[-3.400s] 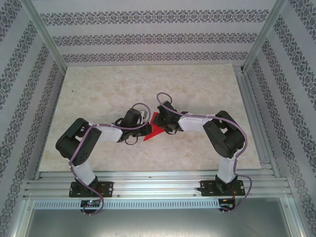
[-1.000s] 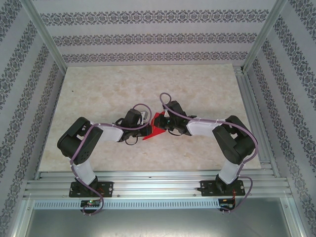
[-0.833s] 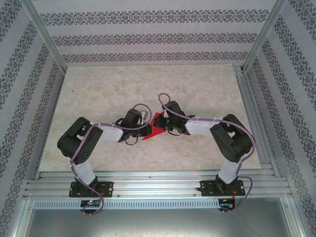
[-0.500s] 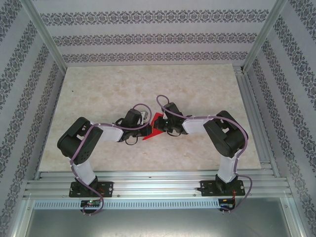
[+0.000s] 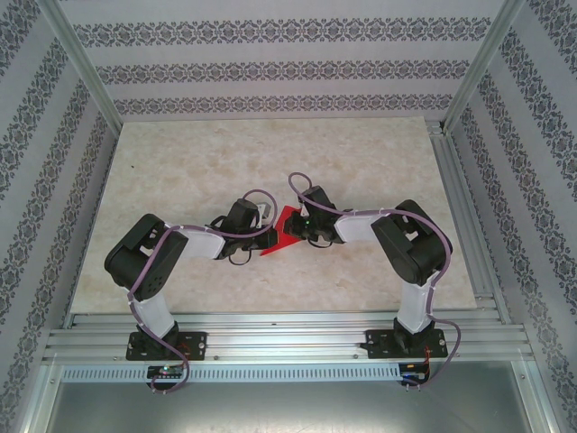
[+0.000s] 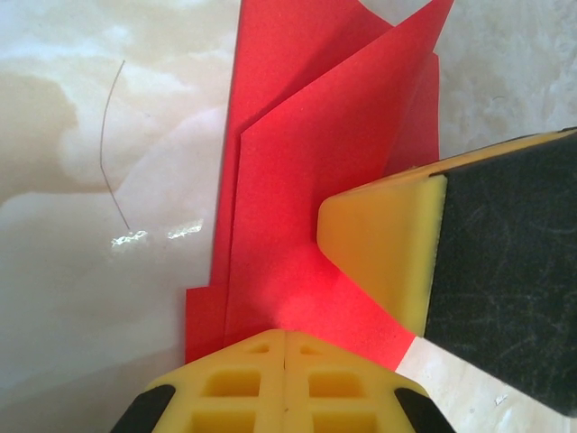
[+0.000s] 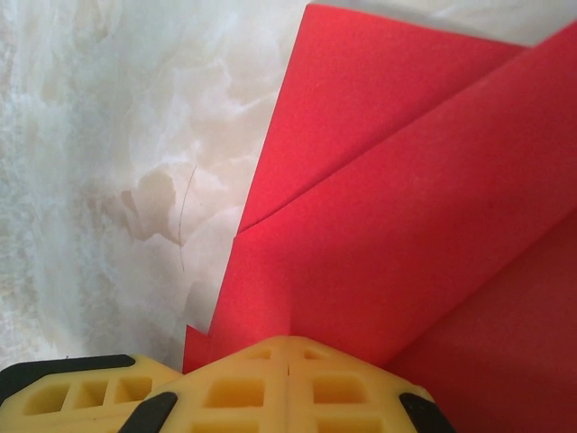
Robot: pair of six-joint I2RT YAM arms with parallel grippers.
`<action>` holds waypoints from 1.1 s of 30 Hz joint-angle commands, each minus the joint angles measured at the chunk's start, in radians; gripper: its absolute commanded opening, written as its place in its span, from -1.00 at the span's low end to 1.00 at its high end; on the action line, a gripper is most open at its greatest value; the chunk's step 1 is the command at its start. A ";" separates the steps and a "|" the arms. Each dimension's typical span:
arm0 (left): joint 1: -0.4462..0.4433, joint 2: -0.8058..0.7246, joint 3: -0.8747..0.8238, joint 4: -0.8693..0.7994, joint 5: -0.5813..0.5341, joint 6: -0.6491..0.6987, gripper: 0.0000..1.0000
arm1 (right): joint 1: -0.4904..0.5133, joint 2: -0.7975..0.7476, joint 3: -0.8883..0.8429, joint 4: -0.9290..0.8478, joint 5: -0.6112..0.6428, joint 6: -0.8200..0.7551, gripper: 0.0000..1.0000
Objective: Fold a paper plane with a square sheet of paper (pick it up from the middle)
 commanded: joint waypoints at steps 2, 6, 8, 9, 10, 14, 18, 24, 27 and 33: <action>0.002 0.051 -0.053 -0.137 -0.014 0.040 -1.00 | -0.048 0.013 -0.010 -0.028 0.045 -0.027 -0.93; 0.002 0.051 -0.059 -0.139 -0.012 0.046 -1.00 | -0.069 0.011 -0.007 -0.026 0.040 -0.030 -0.92; 0.002 0.051 -0.060 -0.141 -0.010 0.049 -1.00 | -0.081 0.017 -0.003 -0.026 0.037 -0.032 -0.92; 0.002 0.051 -0.060 -0.142 -0.009 0.050 -1.00 | -0.088 0.020 -0.001 -0.025 0.038 -0.033 -0.92; 0.002 0.051 -0.061 -0.143 -0.009 0.051 -1.00 | -0.092 0.024 -0.001 -0.022 0.036 -0.033 -0.92; 0.002 0.052 -0.060 -0.143 -0.007 0.057 -1.00 | -0.111 0.029 0.003 -0.021 0.035 -0.037 -0.91; 0.002 0.054 -0.062 -0.144 -0.004 0.061 -1.00 | -0.136 0.031 0.011 -0.026 0.038 -0.048 -0.90; 0.002 0.052 -0.062 -0.142 -0.002 0.064 -1.00 | -0.160 0.040 0.041 -0.060 0.058 -0.068 -0.90; 0.002 0.052 -0.060 -0.143 -0.002 0.066 -1.00 | -0.178 0.036 0.055 -0.081 0.077 -0.078 -0.89; 0.002 0.048 -0.057 -0.141 0.001 0.065 -1.00 | -0.209 0.000 0.097 -0.121 0.092 -0.105 -0.86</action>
